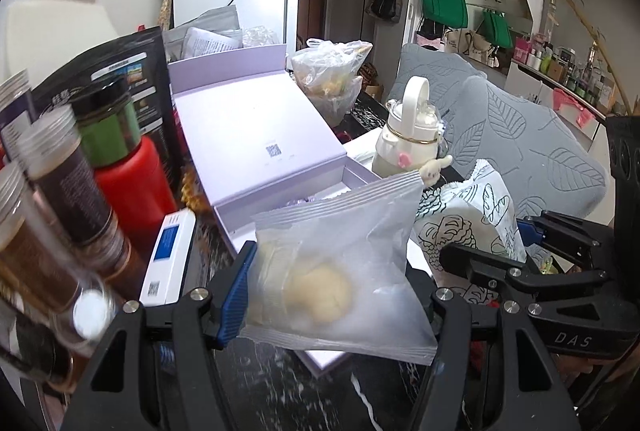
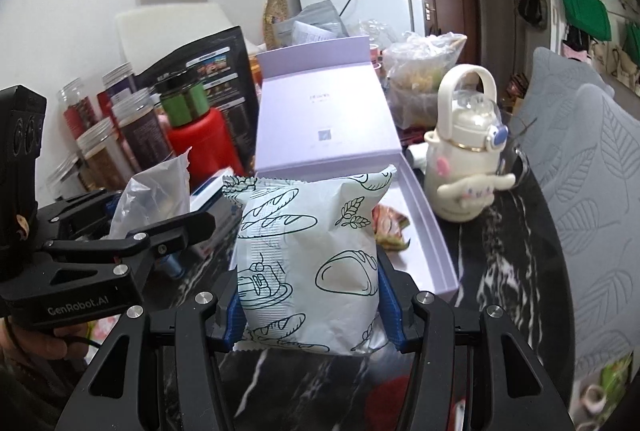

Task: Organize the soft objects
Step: 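Release the zip bag into the box with left tool while right tool releases bread bag, then withdraw both tools from the box toward the red scrunchie and silver snack bag, then grasp the red scrunchie with left tool while right tool grasps the silver-purple snack bag, then lift the scrunchie with left tool while right tool lifts the snack bag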

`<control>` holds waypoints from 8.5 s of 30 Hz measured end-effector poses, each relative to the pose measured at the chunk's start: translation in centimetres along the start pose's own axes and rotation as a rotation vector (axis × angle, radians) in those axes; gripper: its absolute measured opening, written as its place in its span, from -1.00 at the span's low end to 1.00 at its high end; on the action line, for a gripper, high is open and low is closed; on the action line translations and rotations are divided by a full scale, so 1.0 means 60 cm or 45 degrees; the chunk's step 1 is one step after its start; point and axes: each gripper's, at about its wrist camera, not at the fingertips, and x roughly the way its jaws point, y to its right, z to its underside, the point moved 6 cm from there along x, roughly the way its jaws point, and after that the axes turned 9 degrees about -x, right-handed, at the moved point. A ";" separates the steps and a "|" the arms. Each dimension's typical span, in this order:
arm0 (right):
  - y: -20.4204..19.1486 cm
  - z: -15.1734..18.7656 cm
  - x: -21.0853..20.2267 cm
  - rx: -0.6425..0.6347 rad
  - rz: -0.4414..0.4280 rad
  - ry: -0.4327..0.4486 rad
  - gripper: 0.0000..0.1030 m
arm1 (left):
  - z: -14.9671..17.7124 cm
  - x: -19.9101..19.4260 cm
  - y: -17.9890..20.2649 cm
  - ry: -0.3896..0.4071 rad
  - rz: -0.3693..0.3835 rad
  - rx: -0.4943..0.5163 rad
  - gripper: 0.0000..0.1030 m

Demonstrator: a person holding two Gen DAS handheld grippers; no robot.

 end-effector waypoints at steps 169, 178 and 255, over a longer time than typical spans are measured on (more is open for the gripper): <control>0.176 0.355 -0.140 0.576 0.412 -0.239 0.52 | 0.269 0.104 0.255 -0.472 0.261 0.225 0.48; 0.174 0.355 -0.126 0.551 0.398 -0.262 0.52 | 0.250 0.099 0.175 -0.422 0.118 0.179 0.48; 0.070 0.401 -0.157 0.404 0.353 -0.321 0.65 | 0.348 0.022 0.165 -0.500 0.224 0.317 -0.04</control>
